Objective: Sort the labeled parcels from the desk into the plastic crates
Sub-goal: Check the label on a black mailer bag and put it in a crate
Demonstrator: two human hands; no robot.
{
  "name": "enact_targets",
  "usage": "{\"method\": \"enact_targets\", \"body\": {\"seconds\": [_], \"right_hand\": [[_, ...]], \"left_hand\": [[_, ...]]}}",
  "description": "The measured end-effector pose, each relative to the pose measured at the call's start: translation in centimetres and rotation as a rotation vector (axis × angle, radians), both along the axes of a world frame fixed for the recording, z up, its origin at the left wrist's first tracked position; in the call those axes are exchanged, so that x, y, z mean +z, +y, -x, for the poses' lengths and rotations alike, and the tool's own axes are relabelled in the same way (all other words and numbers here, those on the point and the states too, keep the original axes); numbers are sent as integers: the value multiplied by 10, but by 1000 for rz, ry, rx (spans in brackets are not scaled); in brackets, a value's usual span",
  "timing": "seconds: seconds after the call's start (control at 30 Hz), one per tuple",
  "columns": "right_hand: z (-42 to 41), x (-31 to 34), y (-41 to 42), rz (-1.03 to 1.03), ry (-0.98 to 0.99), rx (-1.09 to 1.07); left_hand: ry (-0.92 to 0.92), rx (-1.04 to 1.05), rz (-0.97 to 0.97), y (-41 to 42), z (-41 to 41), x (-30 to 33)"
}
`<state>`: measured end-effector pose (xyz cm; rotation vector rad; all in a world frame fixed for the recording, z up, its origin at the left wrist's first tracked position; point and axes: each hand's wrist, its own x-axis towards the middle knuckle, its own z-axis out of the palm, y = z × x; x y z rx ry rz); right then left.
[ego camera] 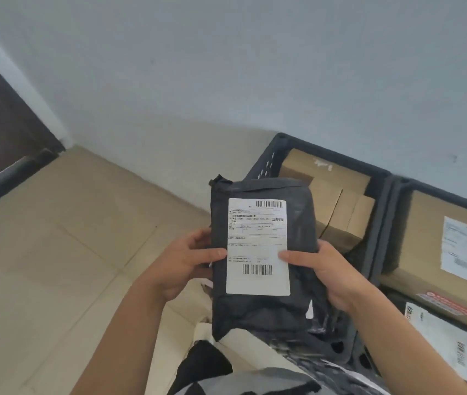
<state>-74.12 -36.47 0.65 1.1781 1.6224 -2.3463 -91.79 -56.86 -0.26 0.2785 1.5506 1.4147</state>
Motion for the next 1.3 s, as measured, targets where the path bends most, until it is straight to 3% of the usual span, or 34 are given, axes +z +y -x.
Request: {"method": "enact_targets", "body": {"seconds": [0.27, 0.37, 0.5, 0.6, 0.8, 1.03, 1.3], "right_hand": [[53, 12, -20, -105, -121, -266], [57, 10, -25, -136, -155, -387], [47, 16, -16, -317, -290, -645], [40, 16, -8, -444, -359, -722], [73, -24, 1, -559, -505, -516], [174, -64, 44, -799, -644, -210], [242, -88, 89, -824, -704, -103]], "left_hand": [[-34, -270, 21, 49, 81, -12], [-54, -264, 20, 59, 97, -22], [82, -186, 60, 73, 120, -30], [213, -204, 126, 81, 132, -37], [263, -386, 258, 97, 127, -60], [265, -402, 277, 97, 124, -63], [286, -380, 327, 96, 124, -64]]}}
